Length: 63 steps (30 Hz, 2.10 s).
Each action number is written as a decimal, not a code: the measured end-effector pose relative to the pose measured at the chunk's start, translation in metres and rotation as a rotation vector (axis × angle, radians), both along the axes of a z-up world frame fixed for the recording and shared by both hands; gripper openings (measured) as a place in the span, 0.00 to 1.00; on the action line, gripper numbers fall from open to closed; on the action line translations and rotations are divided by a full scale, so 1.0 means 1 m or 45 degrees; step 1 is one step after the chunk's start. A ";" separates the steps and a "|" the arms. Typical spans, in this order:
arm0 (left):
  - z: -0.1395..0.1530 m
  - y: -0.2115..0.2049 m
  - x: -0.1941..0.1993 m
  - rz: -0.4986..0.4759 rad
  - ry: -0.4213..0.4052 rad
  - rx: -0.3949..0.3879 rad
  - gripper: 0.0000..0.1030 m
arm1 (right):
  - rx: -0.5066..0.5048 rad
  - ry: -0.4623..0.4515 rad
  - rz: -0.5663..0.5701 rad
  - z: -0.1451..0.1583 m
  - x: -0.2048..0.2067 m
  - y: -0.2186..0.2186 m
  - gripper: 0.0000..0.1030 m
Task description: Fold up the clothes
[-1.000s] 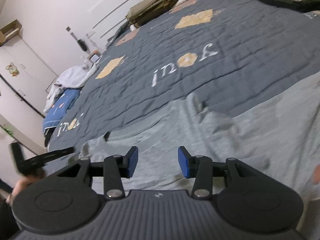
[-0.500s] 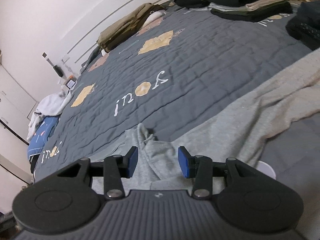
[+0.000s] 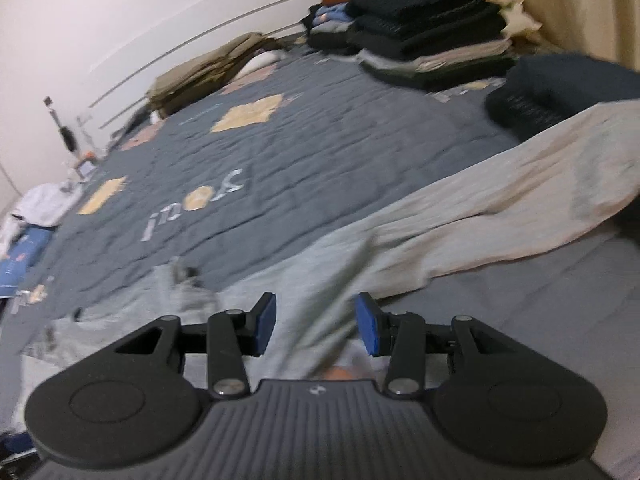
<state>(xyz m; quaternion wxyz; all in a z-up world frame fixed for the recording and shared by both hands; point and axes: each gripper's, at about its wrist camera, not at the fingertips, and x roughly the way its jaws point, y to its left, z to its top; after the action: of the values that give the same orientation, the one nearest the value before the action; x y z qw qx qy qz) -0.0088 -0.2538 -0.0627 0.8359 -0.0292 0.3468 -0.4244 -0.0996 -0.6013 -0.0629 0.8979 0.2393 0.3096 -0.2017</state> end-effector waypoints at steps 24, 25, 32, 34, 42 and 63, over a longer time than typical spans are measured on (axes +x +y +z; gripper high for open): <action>0.007 -0.104 -0.031 -0.190 -0.016 -0.079 0.75 | -0.177 0.056 -0.393 0.003 -0.089 -0.113 0.42; 0.009 -0.110 -0.032 -0.207 -0.016 -0.087 0.75 | -0.192 0.060 -0.418 0.004 -0.092 -0.118 0.42; 0.025 -0.157 -0.033 -0.334 -0.014 -0.155 0.75 | -0.146 0.042 -0.528 -0.006 -0.108 -0.149 0.42; 0.028 -0.169 -0.035 -0.364 -0.017 -0.156 0.75 | -0.143 0.032 -0.546 -0.007 -0.108 -0.155 0.42; 0.026 -0.175 -0.046 -0.412 -0.025 -0.178 0.75 | -0.091 0.002 -0.594 -0.024 -0.103 -0.177 0.42; 0.033 -0.146 -0.030 -0.290 -0.017 -0.185 0.75 | 0.233 -0.590 -0.708 -0.009 -0.130 -0.188 0.04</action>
<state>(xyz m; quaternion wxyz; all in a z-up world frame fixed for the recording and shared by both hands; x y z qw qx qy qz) -0.0388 -0.4001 -0.0298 0.7804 -0.0473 0.3106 -0.5406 -0.2292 -0.7892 -0.0720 0.8298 0.4329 0.0382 -0.3500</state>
